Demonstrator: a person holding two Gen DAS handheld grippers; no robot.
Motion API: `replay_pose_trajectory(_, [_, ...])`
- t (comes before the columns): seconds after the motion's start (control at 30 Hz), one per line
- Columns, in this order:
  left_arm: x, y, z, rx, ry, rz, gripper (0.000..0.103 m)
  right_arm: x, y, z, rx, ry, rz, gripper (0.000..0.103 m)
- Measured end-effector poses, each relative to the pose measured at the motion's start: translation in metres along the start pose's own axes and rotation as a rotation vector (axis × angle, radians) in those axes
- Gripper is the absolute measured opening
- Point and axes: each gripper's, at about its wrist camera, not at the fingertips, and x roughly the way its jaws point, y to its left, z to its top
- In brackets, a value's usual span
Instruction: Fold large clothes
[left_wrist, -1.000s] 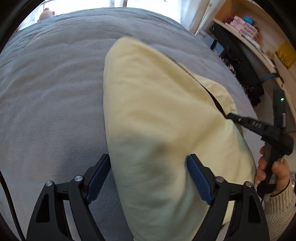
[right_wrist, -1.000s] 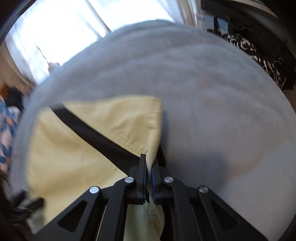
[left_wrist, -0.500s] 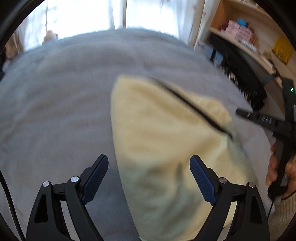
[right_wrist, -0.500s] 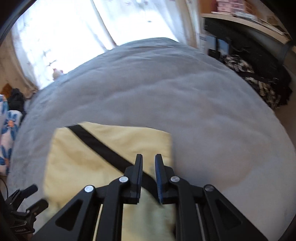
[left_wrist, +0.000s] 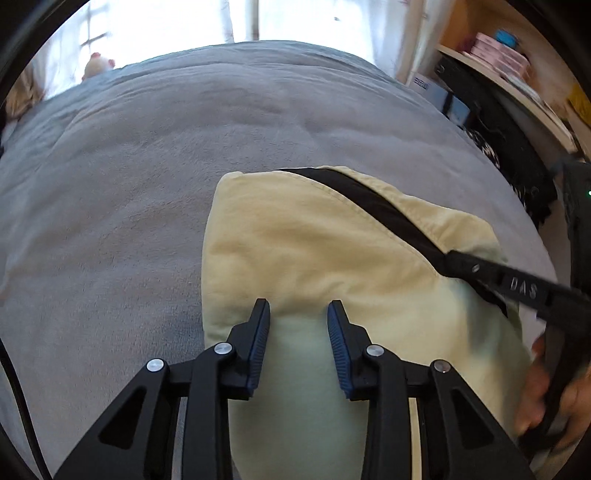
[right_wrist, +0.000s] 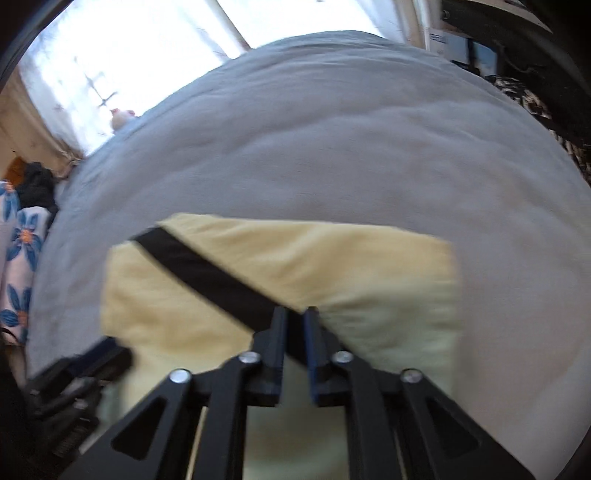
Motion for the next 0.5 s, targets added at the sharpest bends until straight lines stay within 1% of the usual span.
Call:
replay_pose_trajectory(0.07, [-0.001,0.000,0.000,0.022,-0.001,0.004,0.032,-0.005,-0.023,-0.002,0.013,-0.022,-0.093,0.000])
replay_pose_trajectory(0.1, [-0.003,0.001,-0.001,0.026,-0.001,0.004,0.032,-0.008,-0.034,-0.003,0.023,-0.026,-0.104,0.000])
replay_pose_trajectory(0.13, [-0.002,0.000,0.000,0.026,0.000,0.004,0.032,-0.010,-0.042,-0.003,0.040,-0.022,-0.092,0.000])
replay_pose_trajectory(0.23, [-0.003,-0.002,0.001,0.012,0.003,0.005,0.032,-0.022,-0.058,-0.007,0.063,-0.022,-0.104,0.000])
replay_pose_trajectory(0.27, [-0.004,-0.002,0.003,0.006,0.005,0.007,0.032,-0.025,-0.060,-0.008,0.062,-0.023,-0.118,0.000])
replay_pose_trajectory(0.43, [-0.007,-0.008,0.006,-0.019,0.021,0.007,0.032,-0.039,-0.056,-0.012,0.058,-0.027,-0.111,0.002])
replay_pose_trajectory(0.5, [-0.010,-0.009,0.007,-0.030,0.034,0.007,0.033,-0.045,-0.052,-0.012,0.057,-0.034,-0.090,0.002])
